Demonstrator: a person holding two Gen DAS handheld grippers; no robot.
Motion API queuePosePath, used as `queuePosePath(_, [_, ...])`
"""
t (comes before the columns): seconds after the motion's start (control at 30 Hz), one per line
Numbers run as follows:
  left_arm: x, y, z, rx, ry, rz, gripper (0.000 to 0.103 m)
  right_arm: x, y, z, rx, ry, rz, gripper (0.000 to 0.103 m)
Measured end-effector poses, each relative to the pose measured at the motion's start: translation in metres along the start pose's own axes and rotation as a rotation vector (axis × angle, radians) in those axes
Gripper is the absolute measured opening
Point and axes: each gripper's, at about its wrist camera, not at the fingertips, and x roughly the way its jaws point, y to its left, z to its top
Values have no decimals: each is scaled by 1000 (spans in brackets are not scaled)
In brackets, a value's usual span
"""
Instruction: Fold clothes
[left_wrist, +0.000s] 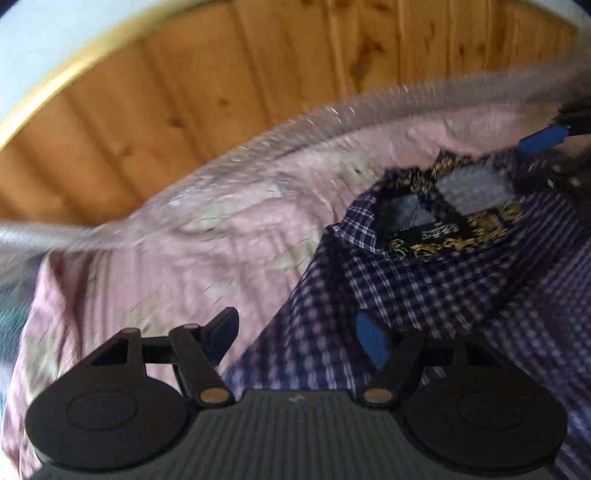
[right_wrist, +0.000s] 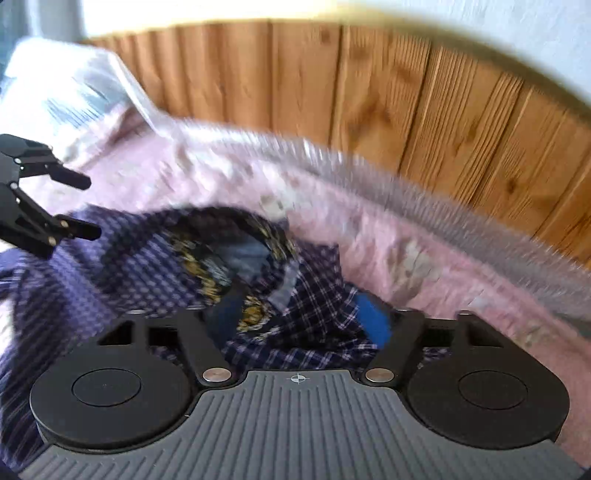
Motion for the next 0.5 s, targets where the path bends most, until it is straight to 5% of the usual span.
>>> queuePosePath(0.03, [6,1,3,17,8,-28,51,14,-1,6,2,38,5,15])
queuePosePath(0.1, [18,4,10,48,26,-85,0,36,-6,21,-8,101,14,3])
queuePosePath(0.17, [21,15,22,11,-15,-67,1,40,-26,44,-12,107,23,1])
queuePosePath(0.27, [32,47,39,-198,-47,-44,2,37,-70,85,126,8,-13,0])
queuePosePath(0.33, [40,61,45,-281,-42,-62,16,37,-85,94,189,-95,-54,4])
queuePosePath(0.37, [42,62,45,-278,-33,-79,22,34,-89,90,225,-152,-52,13])
queuePosePath(0.43, [41,62,42,-247,-31,-114,42,19,-95,69,241,-229,-39,56])
queuePosePath(0.5, [28,60,39,-191,-76,-156,55,0,-101,36,192,-264,-44,63])
